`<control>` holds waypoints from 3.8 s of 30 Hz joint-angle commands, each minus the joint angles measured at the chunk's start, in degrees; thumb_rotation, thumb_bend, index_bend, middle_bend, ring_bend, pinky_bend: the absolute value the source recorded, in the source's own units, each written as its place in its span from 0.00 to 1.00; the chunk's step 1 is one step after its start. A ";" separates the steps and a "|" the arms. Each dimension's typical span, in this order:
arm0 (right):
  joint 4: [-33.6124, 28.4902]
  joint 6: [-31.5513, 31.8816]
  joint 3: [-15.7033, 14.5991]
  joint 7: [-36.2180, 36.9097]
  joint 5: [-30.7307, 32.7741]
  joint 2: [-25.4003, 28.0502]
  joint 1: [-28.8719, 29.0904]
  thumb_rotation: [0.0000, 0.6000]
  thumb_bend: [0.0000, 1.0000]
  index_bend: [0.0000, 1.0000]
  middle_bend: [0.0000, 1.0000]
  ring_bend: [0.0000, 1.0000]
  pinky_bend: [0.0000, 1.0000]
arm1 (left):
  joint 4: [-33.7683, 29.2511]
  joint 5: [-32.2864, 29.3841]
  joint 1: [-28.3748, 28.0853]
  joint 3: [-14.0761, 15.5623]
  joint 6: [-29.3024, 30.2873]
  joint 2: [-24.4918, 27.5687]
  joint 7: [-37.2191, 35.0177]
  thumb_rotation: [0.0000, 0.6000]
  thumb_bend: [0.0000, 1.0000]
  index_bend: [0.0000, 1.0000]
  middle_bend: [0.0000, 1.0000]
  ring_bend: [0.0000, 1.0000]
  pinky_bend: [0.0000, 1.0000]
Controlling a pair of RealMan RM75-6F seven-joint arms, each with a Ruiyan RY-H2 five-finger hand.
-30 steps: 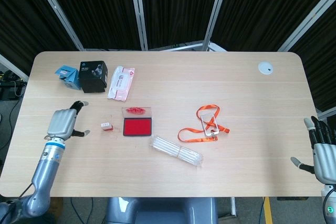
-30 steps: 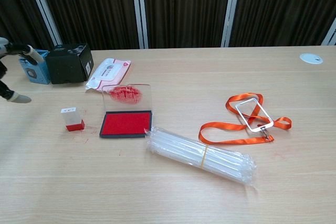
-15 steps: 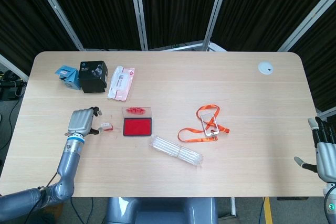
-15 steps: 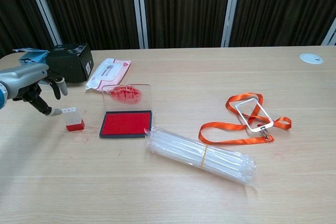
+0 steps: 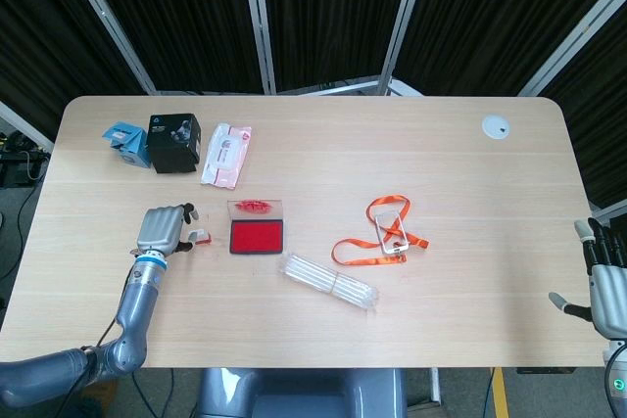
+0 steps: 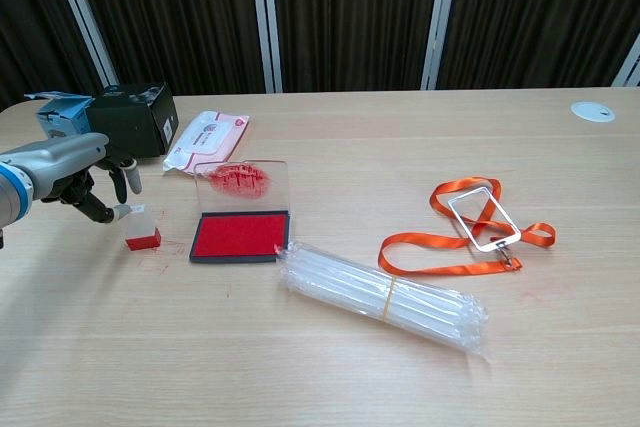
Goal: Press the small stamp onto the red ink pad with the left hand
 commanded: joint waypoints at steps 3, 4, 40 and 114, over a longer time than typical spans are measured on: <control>0.09 -0.15 0.05 0.16 0.21 0.02 0.06 1.00 0.00 0.00 0.00 0.00 0.00 | 0.19 -0.37 -0.32 0.31 -0.09 -0.48 0.15 1.00 0.34 0.38 0.40 0.83 0.87; 0.11 -0.19 0.06 0.24 0.27 0.05 0.07 1.00 0.00 0.00 0.00 0.00 0.00 | -0.06 -0.41 -0.29 0.35 0.05 -0.48 0.02 1.00 0.33 0.38 0.40 0.83 0.87; 0.84 -1.56 0.25 0.99 1.83 0.07 0.61 1.00 0.00 0.00 0.00 0.00 0.00 | 2.02 -1.63 -1.39 1.64 1.48 -3.16 1.87 1.00 0.33 0.42 0.44 0.82 0.87; 3.73 -5.25 1.79 1.47 7.88 -0.81 2.13 1.00 0.00 0.00 0.00 0.00 0.00 | 9.72 3.64 -11.11 2.98 -8.49 -8.68 0.38 1.00 0.39 0.57 0.54 0.81 0.86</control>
